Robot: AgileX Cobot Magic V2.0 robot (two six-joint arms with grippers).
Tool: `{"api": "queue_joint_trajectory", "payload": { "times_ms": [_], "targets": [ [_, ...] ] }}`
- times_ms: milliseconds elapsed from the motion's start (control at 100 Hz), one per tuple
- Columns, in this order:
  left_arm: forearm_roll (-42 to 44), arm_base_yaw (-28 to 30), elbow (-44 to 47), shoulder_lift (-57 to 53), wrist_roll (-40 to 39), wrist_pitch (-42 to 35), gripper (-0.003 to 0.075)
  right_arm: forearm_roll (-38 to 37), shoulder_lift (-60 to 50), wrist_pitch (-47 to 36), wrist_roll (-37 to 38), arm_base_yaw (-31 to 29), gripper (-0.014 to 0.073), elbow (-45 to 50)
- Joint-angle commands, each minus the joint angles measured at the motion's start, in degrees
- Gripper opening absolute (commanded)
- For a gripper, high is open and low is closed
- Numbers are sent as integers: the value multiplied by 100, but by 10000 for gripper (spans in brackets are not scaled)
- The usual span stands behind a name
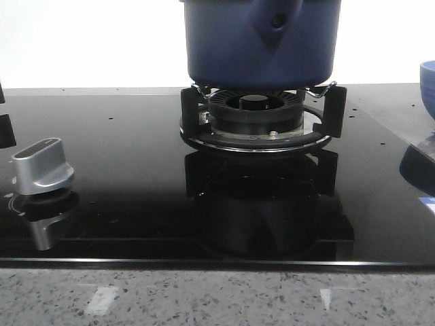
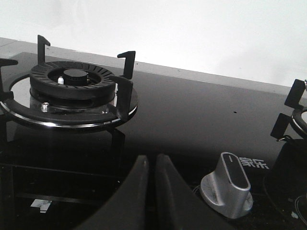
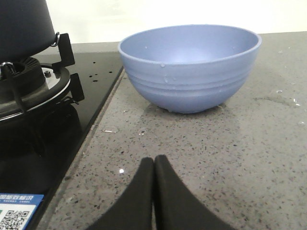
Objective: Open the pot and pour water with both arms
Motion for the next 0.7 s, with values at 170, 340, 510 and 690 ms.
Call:
{"api": "queue_joint_trajectory", "payload": {
  "times_ms": [170,340,510,690],
  "targets": [
    [-8,-21,178,-166,-61,-490,-20,-30,-129,-551,-46,-37,-67,154],
    [-19,-21,178,-166,-61,-490,-20,373,-129,-666,-46,-37,-67,154],
    [-237,-21,178,-166,-61,-599,-20,922,-129,-926,-46,-37,-67,154],
    [-1041,-21,178,-166,-61,-807,-20,1997,-129,-1060,-38,-37,-67,154]
  ]
}}
